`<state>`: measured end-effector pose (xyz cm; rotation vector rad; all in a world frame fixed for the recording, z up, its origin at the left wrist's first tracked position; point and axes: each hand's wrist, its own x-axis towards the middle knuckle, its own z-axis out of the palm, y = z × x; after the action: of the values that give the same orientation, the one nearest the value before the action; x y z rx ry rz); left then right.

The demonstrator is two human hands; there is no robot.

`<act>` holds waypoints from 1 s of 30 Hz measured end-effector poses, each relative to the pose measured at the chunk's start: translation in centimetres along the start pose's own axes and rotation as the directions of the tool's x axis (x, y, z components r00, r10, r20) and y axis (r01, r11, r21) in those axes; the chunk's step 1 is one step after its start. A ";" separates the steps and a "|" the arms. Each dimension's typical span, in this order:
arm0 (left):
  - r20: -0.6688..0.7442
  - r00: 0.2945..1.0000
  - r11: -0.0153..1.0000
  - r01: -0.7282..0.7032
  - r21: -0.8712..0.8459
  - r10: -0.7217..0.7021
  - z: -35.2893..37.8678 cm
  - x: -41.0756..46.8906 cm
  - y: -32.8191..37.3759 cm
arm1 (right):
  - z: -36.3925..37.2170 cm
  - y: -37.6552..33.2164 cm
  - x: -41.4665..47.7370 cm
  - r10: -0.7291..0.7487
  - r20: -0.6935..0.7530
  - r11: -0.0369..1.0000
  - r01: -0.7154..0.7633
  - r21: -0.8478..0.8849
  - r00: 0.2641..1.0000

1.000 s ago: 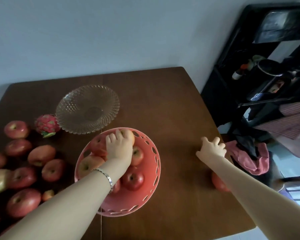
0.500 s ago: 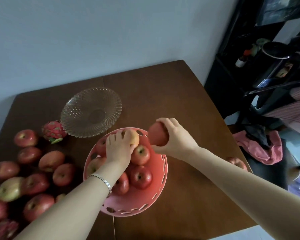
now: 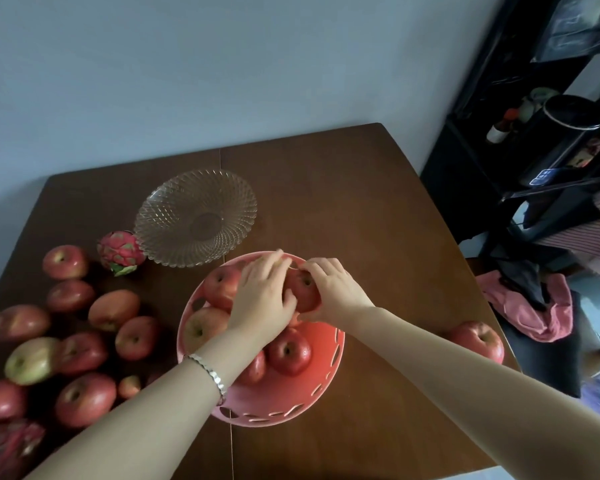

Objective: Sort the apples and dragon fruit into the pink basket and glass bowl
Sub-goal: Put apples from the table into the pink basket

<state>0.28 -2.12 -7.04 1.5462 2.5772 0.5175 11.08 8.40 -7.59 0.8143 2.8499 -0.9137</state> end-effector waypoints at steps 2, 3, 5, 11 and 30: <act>0.078 0.996 0.997 -0.043 -0.056 0.048 0.2 -0.5 1.0 | 0.3 0.2 -0.3 0.001 -0.044 1.000 -0.001 0.007 0.999; 0.093 0.995 0.997 -0.034 -0.063 0.040 0.4 -0.6 1.4 | 0.4 0.2 -0.4 0.000 -0.053 1.000 -0.001 -0.005 0.999; 0.071 0.997 0.999 -0.003 -0.033 0.005 0.7 -0.6 1.7 | 0.4 0.2 -0.4 0.006 -0.054 1.000 -0.007 -0.026 0.999; 0.080 0.996 0.981 -0.064 0.182 0.050 0.5 -0.3 1.8 | -1.7 0.4 -2.6 0.014 0.076 1.000 -0.014 -0.008 0.997; 0.143 0.987 0.972 0.044 0.232 -0.079 0.2 -1.3 3.4 | -4.1 10.1 -12.4 0.669 0.066 0.712 -0.613 -0.344 0.740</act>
<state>3.78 -1.77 -6.18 1.4957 2.6312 0.0942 27.21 11.79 -7.17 1.4487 2.1742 -0.4072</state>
